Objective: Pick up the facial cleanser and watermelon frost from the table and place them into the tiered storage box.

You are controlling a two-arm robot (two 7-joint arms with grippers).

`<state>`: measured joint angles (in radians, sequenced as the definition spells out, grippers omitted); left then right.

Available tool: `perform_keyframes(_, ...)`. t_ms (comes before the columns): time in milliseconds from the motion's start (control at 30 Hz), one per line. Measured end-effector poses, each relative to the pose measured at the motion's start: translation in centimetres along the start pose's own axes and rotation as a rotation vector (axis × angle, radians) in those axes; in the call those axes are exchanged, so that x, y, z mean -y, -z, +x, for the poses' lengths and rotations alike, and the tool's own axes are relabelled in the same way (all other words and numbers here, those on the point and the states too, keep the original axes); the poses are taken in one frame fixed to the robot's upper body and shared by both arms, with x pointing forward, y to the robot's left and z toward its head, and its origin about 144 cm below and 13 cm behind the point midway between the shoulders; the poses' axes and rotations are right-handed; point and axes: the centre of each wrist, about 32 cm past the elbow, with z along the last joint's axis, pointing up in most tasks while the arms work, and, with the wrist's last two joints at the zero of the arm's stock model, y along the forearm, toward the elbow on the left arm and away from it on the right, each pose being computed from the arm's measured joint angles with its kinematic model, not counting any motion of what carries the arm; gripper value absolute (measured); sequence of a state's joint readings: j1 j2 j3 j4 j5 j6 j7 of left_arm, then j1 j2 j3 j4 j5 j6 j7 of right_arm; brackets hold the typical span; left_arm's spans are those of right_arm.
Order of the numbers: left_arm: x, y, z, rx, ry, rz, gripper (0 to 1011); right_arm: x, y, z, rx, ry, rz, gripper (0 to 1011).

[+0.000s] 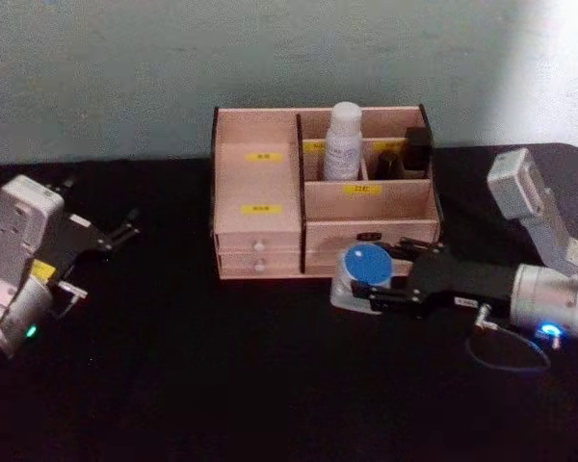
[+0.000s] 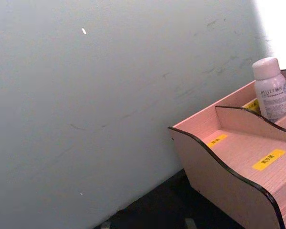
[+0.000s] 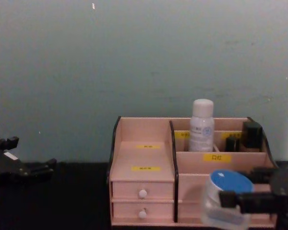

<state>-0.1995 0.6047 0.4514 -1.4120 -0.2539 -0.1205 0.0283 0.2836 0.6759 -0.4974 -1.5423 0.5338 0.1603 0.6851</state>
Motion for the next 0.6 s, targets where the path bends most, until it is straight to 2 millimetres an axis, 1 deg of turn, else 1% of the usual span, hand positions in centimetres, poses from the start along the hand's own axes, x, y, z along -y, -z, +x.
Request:
perform_keyframes(300,0.0,0.0,0.0,0.0,0.0,0.0,1001,-2.1,-1.4,0.6,0.036,-0.026,0.031,726)
perform_keyframes(600,0.0,0.0,0.0,0.0,0.0,0.0,1001,-4.8,-2.9,1.5,0.07,-0.043,0.043,726)
